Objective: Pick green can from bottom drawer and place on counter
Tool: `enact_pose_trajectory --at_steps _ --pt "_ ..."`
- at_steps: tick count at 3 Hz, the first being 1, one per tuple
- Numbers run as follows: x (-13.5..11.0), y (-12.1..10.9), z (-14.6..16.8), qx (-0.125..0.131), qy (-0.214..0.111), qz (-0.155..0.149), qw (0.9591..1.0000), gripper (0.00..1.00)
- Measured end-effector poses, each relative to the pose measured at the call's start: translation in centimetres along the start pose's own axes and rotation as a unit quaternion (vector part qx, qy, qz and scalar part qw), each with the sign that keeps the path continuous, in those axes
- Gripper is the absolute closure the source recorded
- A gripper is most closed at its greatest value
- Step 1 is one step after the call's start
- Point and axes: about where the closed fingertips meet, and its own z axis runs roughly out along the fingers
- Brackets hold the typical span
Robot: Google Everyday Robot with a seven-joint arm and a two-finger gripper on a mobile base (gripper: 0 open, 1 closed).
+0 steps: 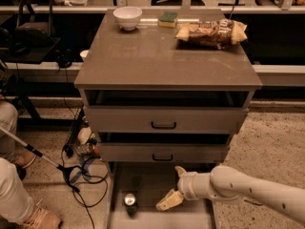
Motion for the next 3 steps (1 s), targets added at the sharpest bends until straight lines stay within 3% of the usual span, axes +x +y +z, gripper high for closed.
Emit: enact_pose_trajectory --at_steps 1,3 --pt "0.0 0.0 0.0 0.000 0.000 0.000 1.0000 0.00" --pt "4.5 -0.6 7.2 -0.025 -0.013 -0.052 0.9983 0.00"
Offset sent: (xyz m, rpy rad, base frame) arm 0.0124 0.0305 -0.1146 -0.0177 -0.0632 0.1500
